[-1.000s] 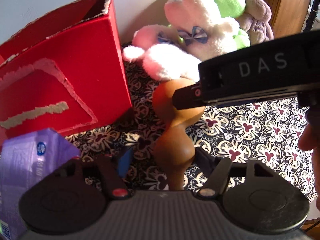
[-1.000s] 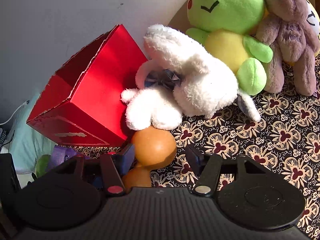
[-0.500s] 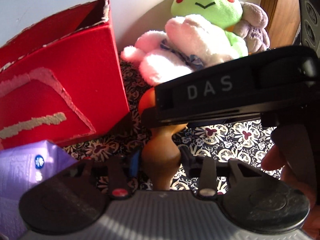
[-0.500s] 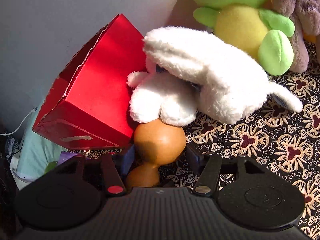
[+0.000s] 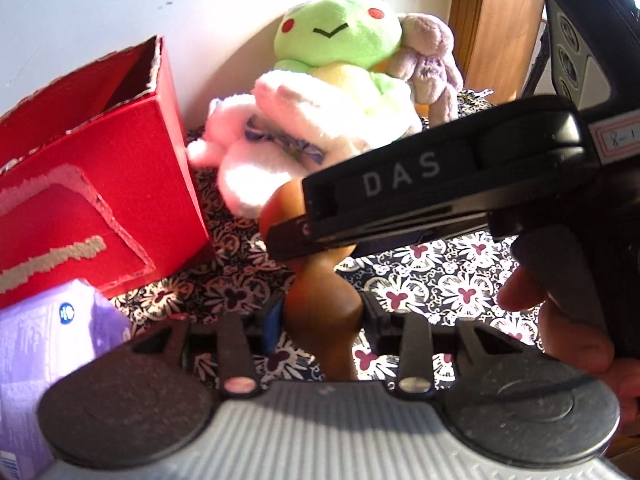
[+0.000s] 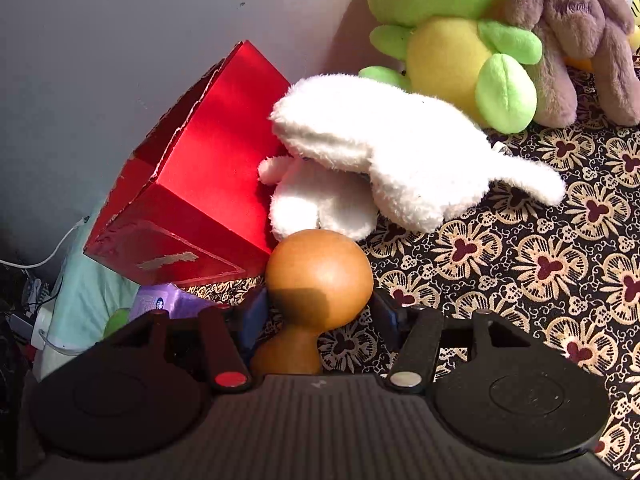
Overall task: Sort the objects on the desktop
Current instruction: 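Close the right gripper around the neck of the orange gourd toy, then lift the orange gourd with the right gripper over the cardboard box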
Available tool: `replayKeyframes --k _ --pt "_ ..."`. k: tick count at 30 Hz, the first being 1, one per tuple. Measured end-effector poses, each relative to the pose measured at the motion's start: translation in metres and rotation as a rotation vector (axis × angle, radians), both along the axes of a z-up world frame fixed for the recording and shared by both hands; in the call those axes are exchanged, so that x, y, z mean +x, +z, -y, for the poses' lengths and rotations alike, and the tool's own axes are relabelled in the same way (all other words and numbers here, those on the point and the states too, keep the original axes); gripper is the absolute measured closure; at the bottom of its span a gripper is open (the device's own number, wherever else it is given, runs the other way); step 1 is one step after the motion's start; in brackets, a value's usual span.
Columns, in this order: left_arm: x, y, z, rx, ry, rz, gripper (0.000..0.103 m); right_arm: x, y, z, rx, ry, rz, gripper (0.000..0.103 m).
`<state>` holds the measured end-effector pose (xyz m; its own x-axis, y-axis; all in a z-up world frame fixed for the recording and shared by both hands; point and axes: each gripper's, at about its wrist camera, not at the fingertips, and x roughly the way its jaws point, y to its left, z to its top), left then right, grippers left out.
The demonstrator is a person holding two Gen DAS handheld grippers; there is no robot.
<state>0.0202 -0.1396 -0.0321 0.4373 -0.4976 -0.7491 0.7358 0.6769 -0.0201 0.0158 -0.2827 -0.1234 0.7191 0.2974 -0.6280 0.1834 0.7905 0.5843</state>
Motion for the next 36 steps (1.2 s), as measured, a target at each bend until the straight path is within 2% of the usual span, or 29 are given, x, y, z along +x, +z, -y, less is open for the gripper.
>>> replayKeyframes --k 3,7,9,13,16,19,22,25,29,32,36 --pt "-0.026 0.008 0.003 -0.026 -0.029 0.036 0.064 -0.015 0.014 -0.004 -0.018 -0.014 0.038 0.044" --pt "-0.037 0.037 -0.011 -0.097 -0.054 0.079 0.064 -0.024 0.042 -0.001 -0.031 -0.028 0.120 0.044" --pt "-0.040 0.047 -0.015 -0.123 -0.054 0.126 0.064 -0.022 0.059 -0.002 -0.024 -0.026 0.165 0.044" --pt "-0.019 0.077 -0.022 -0.161 -0.021 0.204 0.064 0.002 0.096 -0.012 -0.040 0.016 0.247 0.044" --pt "0.009 0.097 -0.038 -0.167 0.020 0.218 0.064 0.034 0.117 -0.029 -0.076 0.056 0.284 0.044" --pt "0.044 0.110 -0.053 -0.140 0.065 0.228 0.064 0.080 0.132 -0.047 -0.085 0.103 0.285 0.044" --pt "0.084 0.114 -0.067 -0.105 0.098 0.202 0.064 0.131 0.134 -0.058 -0.057 0.138 0.223 0.044" --pt "0.133 0.107 -0.080 -0.068 0.128 0.116 0.064 0.187 0.121 -0.068 -0.016 0.165 0.106 0.044" --pt "0.193 0.078 -0.089 0.012 0.176 -0.004 0.063 0.250 0.094 -0.079 0.035 0.197 -0.053 0.044" --pt "0.226 0.047 -0.090 0.082 0.220 -0.113 0.063 0.274 0.073 -0.089 0.023 0.216 -0.152 0.044" --pt "0.251 0.014 -0.088 0.161 0.266 -0.232 0.063 0.289 0.054 -0.106 -0.059 0.268 -0.249 0.044"
